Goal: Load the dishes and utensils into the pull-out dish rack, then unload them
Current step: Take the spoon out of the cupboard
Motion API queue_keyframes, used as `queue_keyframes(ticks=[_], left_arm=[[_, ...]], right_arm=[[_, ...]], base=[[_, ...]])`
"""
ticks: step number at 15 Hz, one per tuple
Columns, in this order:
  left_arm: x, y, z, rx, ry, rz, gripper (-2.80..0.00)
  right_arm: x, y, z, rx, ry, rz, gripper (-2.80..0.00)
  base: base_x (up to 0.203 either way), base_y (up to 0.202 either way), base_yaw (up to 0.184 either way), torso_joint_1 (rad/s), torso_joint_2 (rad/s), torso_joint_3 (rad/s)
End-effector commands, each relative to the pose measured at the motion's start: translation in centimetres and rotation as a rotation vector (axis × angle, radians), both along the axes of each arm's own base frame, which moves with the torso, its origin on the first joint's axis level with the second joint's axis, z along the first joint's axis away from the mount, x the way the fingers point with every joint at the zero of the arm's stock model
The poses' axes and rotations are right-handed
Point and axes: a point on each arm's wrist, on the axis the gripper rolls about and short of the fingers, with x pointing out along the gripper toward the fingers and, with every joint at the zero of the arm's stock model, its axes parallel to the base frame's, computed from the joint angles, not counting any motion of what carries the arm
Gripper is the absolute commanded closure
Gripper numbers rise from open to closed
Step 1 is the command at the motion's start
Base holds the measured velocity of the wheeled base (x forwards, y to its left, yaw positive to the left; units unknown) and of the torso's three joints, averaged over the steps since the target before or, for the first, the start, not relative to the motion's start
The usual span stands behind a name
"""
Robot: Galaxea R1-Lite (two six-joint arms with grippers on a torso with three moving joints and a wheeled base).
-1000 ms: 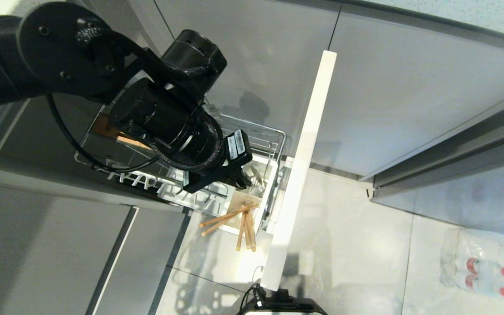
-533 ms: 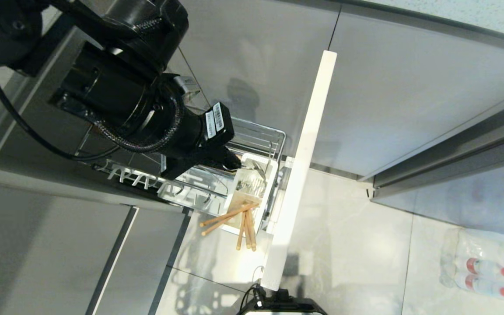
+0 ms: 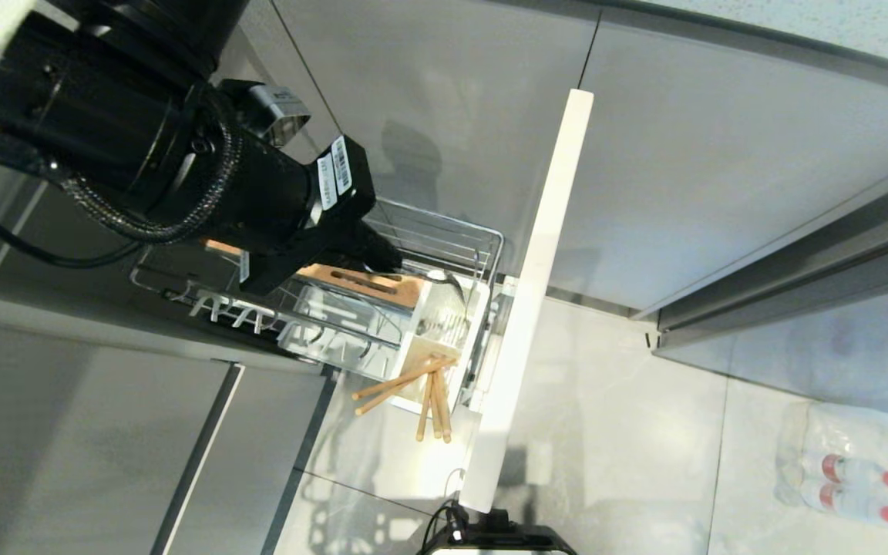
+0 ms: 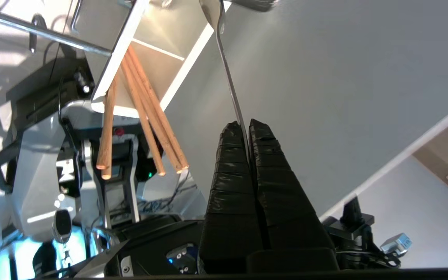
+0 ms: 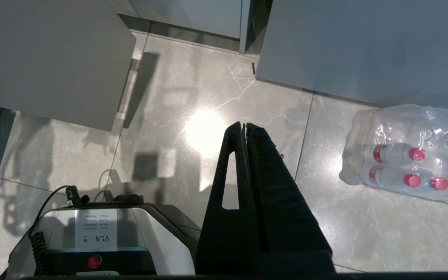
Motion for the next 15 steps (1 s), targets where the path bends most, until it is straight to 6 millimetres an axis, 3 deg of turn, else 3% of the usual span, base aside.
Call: queue_keyframes(ticks=[1,6,15], left_arm=[[-0.7,0.5,0.6,-0.013,-0.015,0.003,0.00],[-1.9,1.3,1.5,-0.034,-0.050,0.003,0.00],[-6.9,5.3,5.3,-0.145,-0.224,0.024,0.00]], right_arm=[[0.0,0.0,0.0,0.000,0.001,0.001,0.00],[0.0,0.0,0.0,0.000,0.001,-0.001,0.00],[0.0,0.0,0.0,0.000,0.001,-0.001,0.00]], base=[[0.000,0.000,0.000,0.000,0.00,0.000],[0.000,0.000,0.000,0.000,0.00,0.000],[0.000,0.000,0.000,0.000,0.00,0.000]])
